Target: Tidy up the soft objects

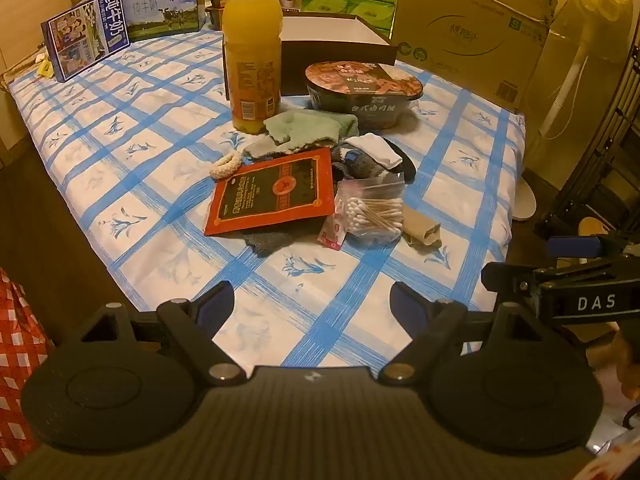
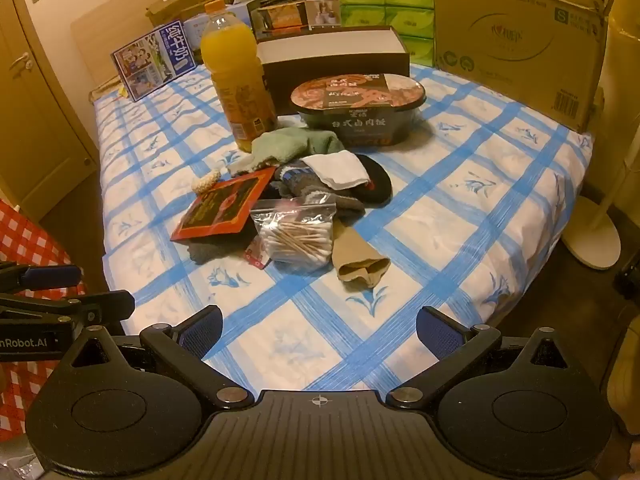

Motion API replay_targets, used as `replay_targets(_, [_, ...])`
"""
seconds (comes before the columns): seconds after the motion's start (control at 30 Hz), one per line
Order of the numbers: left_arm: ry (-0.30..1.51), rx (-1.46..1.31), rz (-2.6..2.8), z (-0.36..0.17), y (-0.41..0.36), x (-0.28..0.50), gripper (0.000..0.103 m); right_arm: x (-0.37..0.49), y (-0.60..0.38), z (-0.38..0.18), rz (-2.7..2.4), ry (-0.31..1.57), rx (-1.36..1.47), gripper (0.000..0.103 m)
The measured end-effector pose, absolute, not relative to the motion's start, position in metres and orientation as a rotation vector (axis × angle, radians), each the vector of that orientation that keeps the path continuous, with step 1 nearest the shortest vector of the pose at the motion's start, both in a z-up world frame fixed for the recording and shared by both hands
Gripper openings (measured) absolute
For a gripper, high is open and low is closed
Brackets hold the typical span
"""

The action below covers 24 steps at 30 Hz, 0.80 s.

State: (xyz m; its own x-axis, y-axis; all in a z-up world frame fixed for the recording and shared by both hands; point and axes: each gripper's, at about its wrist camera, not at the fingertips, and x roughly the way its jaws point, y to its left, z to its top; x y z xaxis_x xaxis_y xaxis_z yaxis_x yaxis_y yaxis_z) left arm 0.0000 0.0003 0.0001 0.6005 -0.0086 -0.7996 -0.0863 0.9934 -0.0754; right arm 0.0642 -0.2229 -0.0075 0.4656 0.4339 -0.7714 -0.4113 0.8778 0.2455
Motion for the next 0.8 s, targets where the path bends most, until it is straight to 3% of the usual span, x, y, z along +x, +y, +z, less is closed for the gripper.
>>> replay_targets(0.8, [0.921, -0.101, 0.049, 0.0000, 0.0000, -0.0001, 0.084, 0.0642, -0.2223, -0.0015, 0.519, 0.945, 0.024, 0.103])
